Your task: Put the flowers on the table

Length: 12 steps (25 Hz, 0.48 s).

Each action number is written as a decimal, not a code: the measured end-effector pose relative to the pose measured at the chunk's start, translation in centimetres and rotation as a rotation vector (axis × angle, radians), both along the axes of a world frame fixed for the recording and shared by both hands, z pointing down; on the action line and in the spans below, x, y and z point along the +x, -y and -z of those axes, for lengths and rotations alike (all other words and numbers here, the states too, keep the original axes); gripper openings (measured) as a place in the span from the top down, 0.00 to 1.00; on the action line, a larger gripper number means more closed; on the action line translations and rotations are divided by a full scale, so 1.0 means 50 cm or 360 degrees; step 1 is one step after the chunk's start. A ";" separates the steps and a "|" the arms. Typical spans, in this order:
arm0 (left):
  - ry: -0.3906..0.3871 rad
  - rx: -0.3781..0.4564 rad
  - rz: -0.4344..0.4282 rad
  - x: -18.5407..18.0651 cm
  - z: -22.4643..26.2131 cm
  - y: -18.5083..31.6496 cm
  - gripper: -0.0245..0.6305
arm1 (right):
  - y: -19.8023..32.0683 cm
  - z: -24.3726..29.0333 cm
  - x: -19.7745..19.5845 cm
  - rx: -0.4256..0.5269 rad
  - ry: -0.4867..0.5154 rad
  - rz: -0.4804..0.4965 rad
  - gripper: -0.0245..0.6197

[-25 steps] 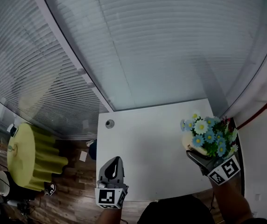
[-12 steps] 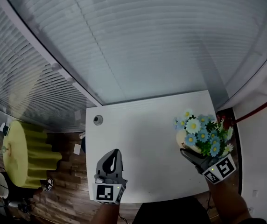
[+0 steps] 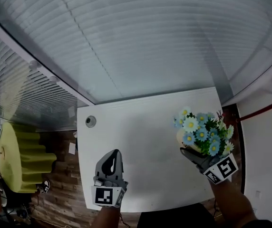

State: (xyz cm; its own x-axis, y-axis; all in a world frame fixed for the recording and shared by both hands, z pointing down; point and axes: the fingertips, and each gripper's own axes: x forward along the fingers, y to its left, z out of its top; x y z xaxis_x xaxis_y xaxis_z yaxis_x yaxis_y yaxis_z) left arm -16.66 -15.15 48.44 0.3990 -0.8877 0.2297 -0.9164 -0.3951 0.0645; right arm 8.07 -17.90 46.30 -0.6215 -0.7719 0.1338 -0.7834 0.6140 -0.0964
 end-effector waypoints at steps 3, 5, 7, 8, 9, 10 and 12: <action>0.0002 -0.0019 -0.0018 0.011 -0.018 0.003 0.96 | -0.003 -0.035 -0.012 -0.0036 -0.0038 0.0023 0.11; 0.0024 -0.0012 -0.0007 0.012 -0.023 0.007 0.96 | -0.005 -0.055 -0.020 -0.0047 -0.0063 0.0045 0.11; 0.0075 0.0015 0.0004 0.012 -0.018 0.011 0.96 | -0.004 -0.068 -0.026 -0.0056 -0.0082 0.0059 0.11; 0.0111 0.0025 0.0000 0.014 -0.017 0.011 0.96 | -0.004 -0.075 -0.030 -0.0060 -0.0096 0.0063 0.11; 0.0137 0.0024 -0.0006 0.015 -0.020 0.010 0.96 | -0.004 -0.085 -0.035 -0.0065 -0.0112 0.0066 0.11; 0.0144 0.0016 -0.0008 0.015 -0.027 0.009 0.96 | -0.004 -0.096 -0.039 -0.0070 -0.0122 0.0067 0.11; 0.0127 0.0010 0.0004 0.013 -0.038 0.006 0.96 | -0.007 -0.115 -0.043 -0.0087 -0.0126 0.0064 0.11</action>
